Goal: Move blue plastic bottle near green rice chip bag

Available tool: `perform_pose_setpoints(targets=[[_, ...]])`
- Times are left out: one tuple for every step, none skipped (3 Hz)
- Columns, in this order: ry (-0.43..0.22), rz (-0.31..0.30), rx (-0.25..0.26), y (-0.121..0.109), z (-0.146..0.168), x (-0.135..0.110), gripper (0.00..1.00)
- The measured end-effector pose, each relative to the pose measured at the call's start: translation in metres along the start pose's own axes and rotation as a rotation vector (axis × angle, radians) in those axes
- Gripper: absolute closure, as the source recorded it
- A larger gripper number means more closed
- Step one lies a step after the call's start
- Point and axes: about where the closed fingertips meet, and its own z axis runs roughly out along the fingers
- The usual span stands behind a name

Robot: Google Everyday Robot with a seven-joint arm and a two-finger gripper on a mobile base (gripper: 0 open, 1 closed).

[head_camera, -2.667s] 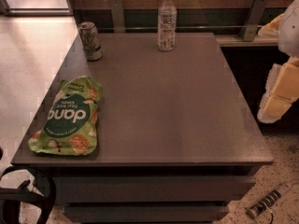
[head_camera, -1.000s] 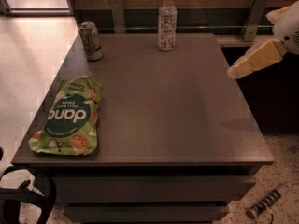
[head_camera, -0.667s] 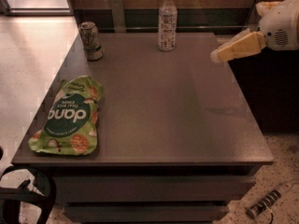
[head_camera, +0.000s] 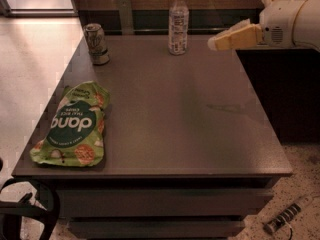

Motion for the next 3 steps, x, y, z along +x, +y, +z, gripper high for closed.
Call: perform_pose_setpoints(targets=[[-0.001,0.002,0.0,-0.001,0.002,0.0,0.0],[-0.018,0.047,0.016,-0.025,0.028,0.007,0.0],[-0.029,0.121,0.039,-0.06,0.078,0.022,0.0]])
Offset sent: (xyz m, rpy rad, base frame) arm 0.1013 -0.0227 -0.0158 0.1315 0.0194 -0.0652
